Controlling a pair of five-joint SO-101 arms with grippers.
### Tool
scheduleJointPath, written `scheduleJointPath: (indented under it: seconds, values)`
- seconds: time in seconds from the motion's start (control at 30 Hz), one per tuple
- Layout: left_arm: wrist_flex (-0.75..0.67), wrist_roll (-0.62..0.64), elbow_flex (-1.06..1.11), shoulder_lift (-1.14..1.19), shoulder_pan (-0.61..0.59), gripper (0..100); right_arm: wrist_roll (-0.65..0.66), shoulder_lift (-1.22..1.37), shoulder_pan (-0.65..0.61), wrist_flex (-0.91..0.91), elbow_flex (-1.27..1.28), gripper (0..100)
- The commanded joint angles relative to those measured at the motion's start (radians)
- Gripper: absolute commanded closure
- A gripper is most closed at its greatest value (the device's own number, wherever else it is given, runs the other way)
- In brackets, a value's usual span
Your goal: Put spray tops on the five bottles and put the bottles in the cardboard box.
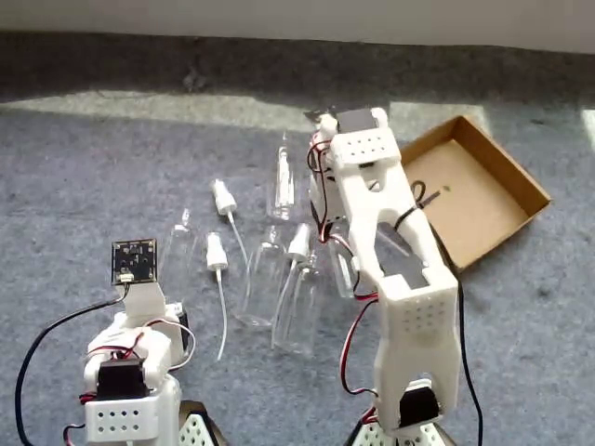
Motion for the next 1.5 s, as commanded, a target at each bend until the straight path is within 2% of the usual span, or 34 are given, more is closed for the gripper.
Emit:
scheduleJointPath:
  seconds: [0.0,0.27,0.87,1.07,1.23,1.33,1.47]
  values:
    - [0.006,-0.006,0.019,0.007,-0.013,99,0.0,-0.15,0.022,0.024,-0.061,94.6]
    - [0.006,-0.006,0.019,0.007,-0.013,99,0.0,-0.417,0.022,0.025,-0.01,94.6]
    - [0.006,-0.006,0.019,0.007,-0.013,99,0.009,-1.032,0.022,0.004,0.57,94.6]
    - [0.006,-0.006,0.019,0.007,-0.013,99,0.137,-1.162,0.025,-0.236,0.961,94.6]
    - [0.006,-0.006,0.019,0.007,-0.013,99,0.201,-1.211,0.099,-0.498,1.253,94.6]
    - [0.006,-0.006,0.019,0.007,-0.013,99,0.252,-1.188,0.148,-0.621,1.372,94.6]
    - [0.006,-0.006,0.019,0.007,-0.013,99,0.259,-1.112,0.182,-0.697,1.457,94.6]
